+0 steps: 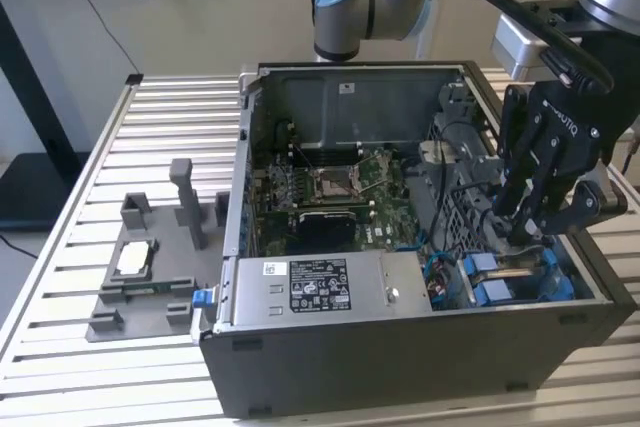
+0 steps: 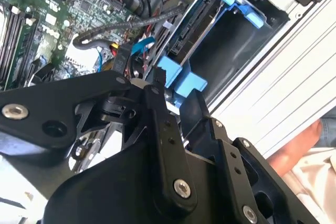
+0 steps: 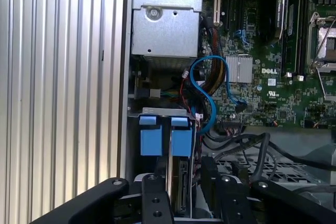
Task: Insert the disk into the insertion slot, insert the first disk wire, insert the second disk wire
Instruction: 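Insert the disk into the insertion slot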
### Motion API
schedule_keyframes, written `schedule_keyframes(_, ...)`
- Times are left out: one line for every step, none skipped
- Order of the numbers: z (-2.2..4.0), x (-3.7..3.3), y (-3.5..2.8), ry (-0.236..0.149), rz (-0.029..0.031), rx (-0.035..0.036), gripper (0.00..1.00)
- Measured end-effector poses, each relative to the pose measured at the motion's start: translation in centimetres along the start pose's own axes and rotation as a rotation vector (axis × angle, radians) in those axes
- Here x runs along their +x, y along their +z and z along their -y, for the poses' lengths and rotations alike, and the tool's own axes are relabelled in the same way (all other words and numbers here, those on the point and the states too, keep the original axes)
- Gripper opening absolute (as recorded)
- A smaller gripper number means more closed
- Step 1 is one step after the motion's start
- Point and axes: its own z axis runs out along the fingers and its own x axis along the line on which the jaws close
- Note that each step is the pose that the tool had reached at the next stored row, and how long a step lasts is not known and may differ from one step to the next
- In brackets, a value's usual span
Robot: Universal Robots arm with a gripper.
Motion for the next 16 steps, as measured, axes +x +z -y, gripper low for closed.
schedule_keyframes(0.0, 0.0, 0.0, 0.0, 0.0, 0.0, 0.4)
schedule_keyframes(0.0, 0.0, 0.0, 0.0, 0.0, 0.0, 0.4)
schedule_keyframes(0.0, 0.0, 0.0, 0.0, 0.0, 0.0, 0.4)
schedule_keyframes(0.0, 0.0, 0.0, 0.0, 0.0001, 0.0, 0.4)
schedule_keyframes(0.0, 0.0, 0.0, 0.0, 0.0001, 0.0, 0.4)
schedule_keyframes(0.0, 0.0, 0.0, 0.0, 0.0001, 0.0, 0.4)
schedule_keyframes(0.0, 0.0, -0.01, 0.0, 0.0001, 0.0, 0.4)
schedule_keyframes(-0.01, -0.02, -0.09, 0.0, -0.0009, 0.0, 0.4)
schedule_keyframes(-0.01, -0.06, -0.15, 0.0, -0.0021, 0.0, 0.4)
schedule_keyframes(-0.01, -0.09, -0.34, 0.0, -0.0031, -0.0001, 0.4)
schedule_keyframes(-0.02, -0.12, -0.59, 0.0, -0.0031, 0.0, 0.4)
schedule_keyframes(-0.03, -0.15, -0.82, 0.0, -0.0035, 0.0001, 0.4)
schedule_keyframes(-0.04, -0.23, -1.02, 0.0, -0.0044, 0.0004, 0.4)
schedule_keyframes(-0.04, -0.33, -1.18, 0.0, -0.0054, 0.0009, 0.4)
schedule_keyframes(-0.04, -0.44, -1.28, 0.0, -0.0058, 0.0014, 0.4)
schedule_keyframes(-0.05, -0.57, -1.4, 0.0, -0.0065, 0.0025, 0.4)
